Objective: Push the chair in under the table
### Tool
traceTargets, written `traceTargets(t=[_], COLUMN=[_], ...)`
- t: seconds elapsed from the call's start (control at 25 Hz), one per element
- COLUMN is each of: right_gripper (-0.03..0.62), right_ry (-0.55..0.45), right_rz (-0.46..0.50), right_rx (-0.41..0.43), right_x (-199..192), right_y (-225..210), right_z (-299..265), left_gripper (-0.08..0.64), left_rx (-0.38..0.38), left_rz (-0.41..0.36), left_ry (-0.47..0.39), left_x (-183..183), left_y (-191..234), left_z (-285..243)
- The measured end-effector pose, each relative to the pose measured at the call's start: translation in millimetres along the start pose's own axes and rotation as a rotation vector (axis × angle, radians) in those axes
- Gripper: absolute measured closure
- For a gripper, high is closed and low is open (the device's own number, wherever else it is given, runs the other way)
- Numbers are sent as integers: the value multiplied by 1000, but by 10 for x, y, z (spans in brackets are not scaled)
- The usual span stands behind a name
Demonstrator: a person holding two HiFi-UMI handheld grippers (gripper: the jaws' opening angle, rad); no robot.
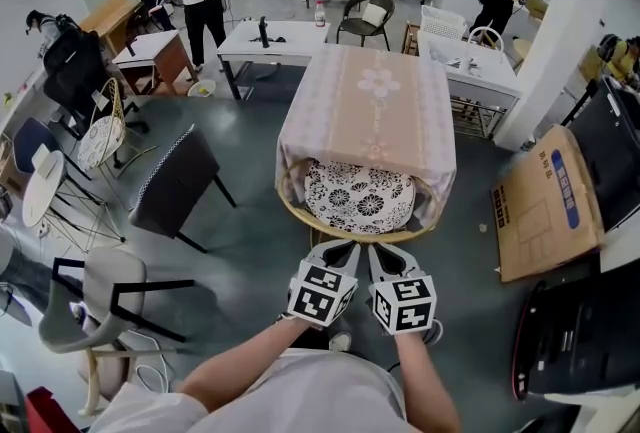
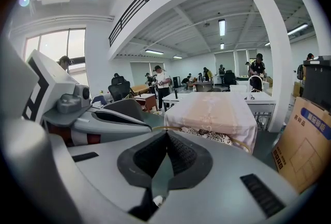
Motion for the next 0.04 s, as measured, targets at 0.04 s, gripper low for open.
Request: traceTargets(t=[0.04], right_gripper=[589], right_ry=[2], right_rz=[-1], right_rx=[0], right_x=[-2], right_y=[-1], right_z=[-6], left_gripper=[554], left_rx=[0], left_rz=[1], left_ry=[2], left_x=[-3], left_y=[4], left_z=[-3])
Point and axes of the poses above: the fingertips, and each gripper's own axes: z backward along the fingers, y to its left, x out of its top, the point moved 7 cm from there along z, backward along the fingers, and after that the axes turned 10 degrees about -z, right-handed, at the moved point
